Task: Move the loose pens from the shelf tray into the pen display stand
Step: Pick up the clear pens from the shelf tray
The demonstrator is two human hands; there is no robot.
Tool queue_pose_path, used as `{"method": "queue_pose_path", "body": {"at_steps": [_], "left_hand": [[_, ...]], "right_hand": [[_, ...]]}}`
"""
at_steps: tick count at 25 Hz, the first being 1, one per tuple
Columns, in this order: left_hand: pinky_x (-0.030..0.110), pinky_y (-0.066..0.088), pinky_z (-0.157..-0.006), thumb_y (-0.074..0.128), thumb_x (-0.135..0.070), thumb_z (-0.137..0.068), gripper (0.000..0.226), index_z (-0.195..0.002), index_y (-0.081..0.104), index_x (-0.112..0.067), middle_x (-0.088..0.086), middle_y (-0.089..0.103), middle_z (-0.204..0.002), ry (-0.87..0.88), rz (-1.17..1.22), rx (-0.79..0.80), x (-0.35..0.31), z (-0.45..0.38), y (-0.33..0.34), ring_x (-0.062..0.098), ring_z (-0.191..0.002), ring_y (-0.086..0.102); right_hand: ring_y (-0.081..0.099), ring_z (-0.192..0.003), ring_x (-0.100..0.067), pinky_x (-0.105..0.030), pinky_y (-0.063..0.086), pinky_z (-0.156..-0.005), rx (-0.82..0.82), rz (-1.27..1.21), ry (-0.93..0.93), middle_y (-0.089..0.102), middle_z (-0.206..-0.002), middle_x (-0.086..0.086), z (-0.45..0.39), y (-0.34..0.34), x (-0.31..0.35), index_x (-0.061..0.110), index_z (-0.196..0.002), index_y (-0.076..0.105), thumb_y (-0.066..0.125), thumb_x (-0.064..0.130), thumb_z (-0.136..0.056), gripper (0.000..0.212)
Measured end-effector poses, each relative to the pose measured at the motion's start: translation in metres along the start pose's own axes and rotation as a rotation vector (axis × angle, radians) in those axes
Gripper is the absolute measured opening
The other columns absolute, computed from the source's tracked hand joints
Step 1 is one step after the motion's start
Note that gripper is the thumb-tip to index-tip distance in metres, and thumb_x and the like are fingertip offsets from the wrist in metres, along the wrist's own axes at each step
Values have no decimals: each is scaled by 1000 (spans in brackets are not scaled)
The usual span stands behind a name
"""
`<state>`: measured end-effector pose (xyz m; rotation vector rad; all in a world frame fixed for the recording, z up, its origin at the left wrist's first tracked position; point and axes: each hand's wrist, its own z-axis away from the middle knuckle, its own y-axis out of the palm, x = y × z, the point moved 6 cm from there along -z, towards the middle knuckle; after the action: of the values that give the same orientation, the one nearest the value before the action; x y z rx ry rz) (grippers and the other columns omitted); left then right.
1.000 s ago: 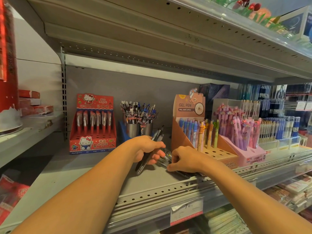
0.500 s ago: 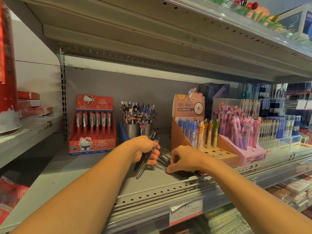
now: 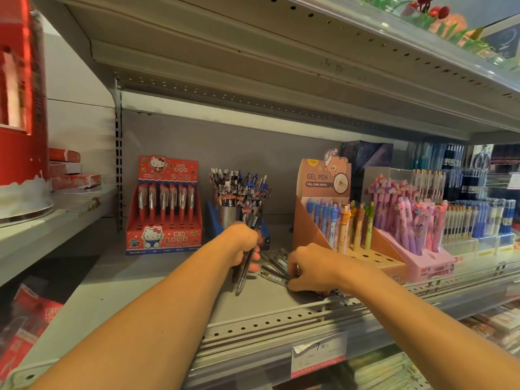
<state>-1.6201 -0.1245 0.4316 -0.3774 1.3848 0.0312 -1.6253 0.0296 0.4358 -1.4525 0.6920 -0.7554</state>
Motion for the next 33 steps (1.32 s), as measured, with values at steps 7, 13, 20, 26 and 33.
{"method": "queue_pose_path", "body": {"at_steps": [7, 13, 20, 26, 33], "left_hand": [[18, 31, -37, 40, -19, -107, 15, -100, 48, -9, 7, 41, -68, 7, -47, -80, 0, -10, -7, 15, -52, 32], [9, 25, -33, 50, -22, -104, 14, -100, 43, -12, 8, 38, -75, 21, -76, -125, 4, -18, -14, 15, -56, 31], [15, 25, -38, 51, -21, -103, 27, -79, 44, -11, 7, 39, -72, -30, -133, -125, 12, -27, -16, 15, -53, 32], [17, 25, -39, 47, -11, -102, 25, -77, 46, -8, 9, 42, -66, -30, -210, -97, 15, -29, -14, 16, -50, 33], [19, 26, -40, 47, -8, -101, 20, -81, 46, -8, 10, 43, -73, -39, -254, -112, 11, -27, -17, 18, -56, 35]], "right_hand": [[62, -63, -11, -17, 49, -46, -172, -219, 4, 70, -89, 0, -9, -10, -12, 11, -98, 74, 65, 21, -94, 15], [68, -89, -27, -44, 60, -81, -265, -110, -13, 74, -98, -9, -36, -17, 8, 11, -98, 74, 62, 21, -93, 17], [68, -86, -30, -40, 57, -73, -184, 15, -1, 71, -99, -12, -55, -4, 13, 6, -96, 69, 70, 36, -92, 30], [48, -55, -14, -27, 35, -47, -49, 122, 46, 52, -67, 0, -56, -3, 18, 17, -67, 45, 72, 49, -88, 47], [51, -55, -16, -26, 42, -46, 94, 292, 67, 52, -72, -2, -60, -6, 44, 13, -80, 55, 66, 33, -92, 26]]}}
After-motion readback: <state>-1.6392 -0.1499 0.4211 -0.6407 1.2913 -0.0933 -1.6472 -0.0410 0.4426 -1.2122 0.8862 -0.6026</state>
